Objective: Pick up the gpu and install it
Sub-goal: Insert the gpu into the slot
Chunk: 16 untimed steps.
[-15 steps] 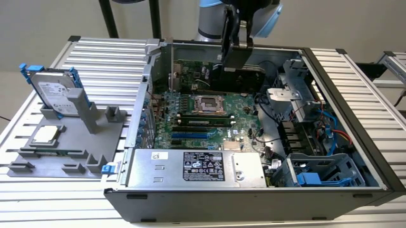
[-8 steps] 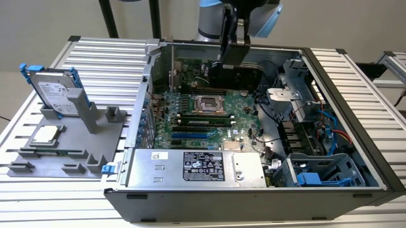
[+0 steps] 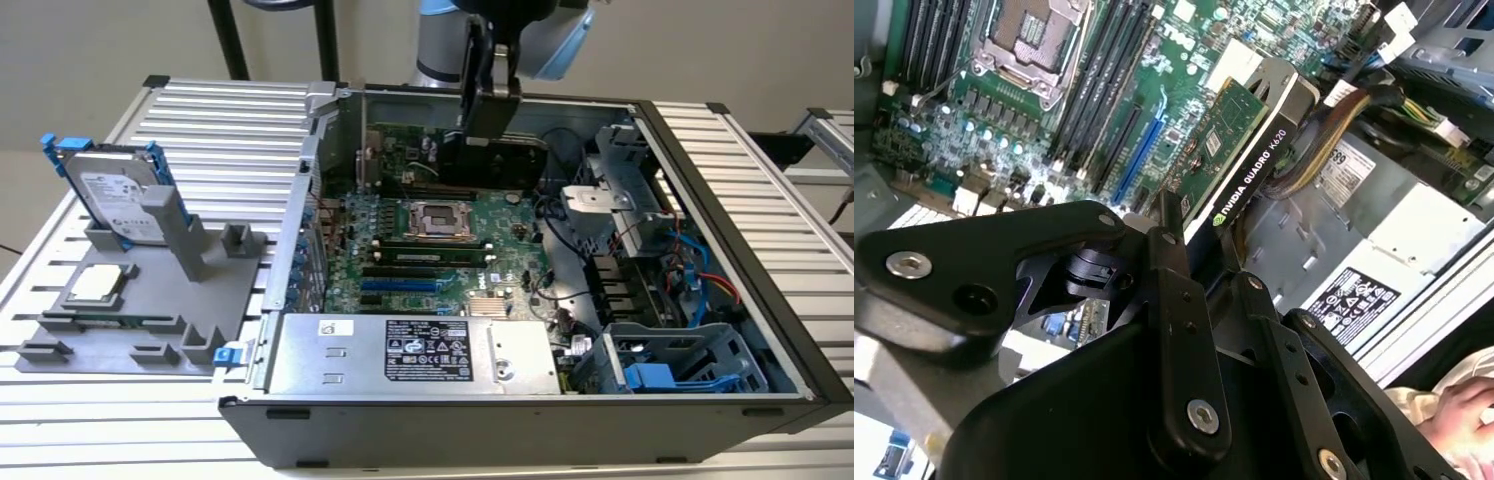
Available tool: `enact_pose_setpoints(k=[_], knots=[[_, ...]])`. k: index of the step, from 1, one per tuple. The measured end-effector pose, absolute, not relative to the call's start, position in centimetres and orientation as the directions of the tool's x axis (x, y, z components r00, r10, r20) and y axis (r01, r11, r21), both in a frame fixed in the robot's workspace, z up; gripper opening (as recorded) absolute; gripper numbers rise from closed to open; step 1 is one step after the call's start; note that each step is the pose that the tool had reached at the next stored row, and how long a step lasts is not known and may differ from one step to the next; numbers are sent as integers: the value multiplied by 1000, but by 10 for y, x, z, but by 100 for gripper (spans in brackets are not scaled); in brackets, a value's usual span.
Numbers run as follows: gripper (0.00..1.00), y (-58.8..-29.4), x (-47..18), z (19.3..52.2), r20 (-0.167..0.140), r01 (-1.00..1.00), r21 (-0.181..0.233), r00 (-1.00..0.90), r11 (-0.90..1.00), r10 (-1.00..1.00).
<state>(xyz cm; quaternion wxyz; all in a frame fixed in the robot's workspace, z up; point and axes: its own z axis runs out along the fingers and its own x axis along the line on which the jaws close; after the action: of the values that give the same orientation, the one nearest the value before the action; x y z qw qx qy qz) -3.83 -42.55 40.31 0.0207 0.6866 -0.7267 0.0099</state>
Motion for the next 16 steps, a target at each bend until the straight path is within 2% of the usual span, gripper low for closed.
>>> enact_pose_setpoints(k=[16], knots=[[0, -422, -38, 390, 53, -998, 14, -56, 57, -997]])
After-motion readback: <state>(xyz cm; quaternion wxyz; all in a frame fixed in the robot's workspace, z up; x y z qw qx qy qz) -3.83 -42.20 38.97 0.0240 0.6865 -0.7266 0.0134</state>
